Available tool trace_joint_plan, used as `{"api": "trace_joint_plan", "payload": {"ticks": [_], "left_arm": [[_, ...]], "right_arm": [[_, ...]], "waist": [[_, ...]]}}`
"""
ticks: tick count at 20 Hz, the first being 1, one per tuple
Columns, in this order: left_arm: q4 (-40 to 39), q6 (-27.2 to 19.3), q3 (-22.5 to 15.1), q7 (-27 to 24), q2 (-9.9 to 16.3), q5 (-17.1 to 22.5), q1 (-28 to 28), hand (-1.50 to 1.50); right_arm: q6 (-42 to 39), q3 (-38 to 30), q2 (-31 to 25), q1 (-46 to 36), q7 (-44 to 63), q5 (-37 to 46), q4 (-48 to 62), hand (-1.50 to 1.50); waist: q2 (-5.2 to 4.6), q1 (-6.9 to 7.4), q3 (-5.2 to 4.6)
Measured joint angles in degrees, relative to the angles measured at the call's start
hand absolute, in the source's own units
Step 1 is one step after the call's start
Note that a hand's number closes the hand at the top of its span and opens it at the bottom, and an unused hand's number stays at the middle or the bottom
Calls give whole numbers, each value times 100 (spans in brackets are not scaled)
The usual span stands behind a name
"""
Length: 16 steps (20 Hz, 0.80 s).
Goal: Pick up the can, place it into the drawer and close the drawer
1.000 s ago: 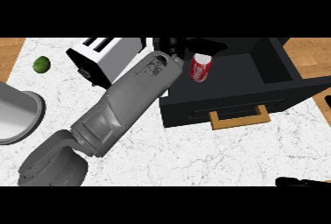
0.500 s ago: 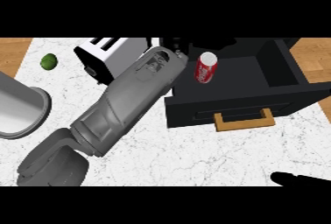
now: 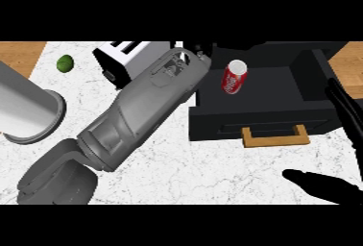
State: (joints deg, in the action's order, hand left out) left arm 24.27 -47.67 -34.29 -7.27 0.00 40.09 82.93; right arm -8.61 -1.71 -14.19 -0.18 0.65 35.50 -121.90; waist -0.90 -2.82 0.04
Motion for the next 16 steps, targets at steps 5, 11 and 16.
{"api": "trace_joint_plan", "payload": {"ticks": [5,11,16], "left_arm": [[42,24,71,152,10,-30,96,-150],[325,123,80,388,261,-192,-61,-150],[846,112,56,828,624,-396,-239,-150]], "right_arm": [[366,518,0,-178,-89,1115,688,-150],[1044,803,136,-454,-186,2134,1914,-150],[1620,709,399,-882,-286,2376,2896,-150]], "waist": [[39,169,-2],[80,336,-2],[101,387,-1]]}}
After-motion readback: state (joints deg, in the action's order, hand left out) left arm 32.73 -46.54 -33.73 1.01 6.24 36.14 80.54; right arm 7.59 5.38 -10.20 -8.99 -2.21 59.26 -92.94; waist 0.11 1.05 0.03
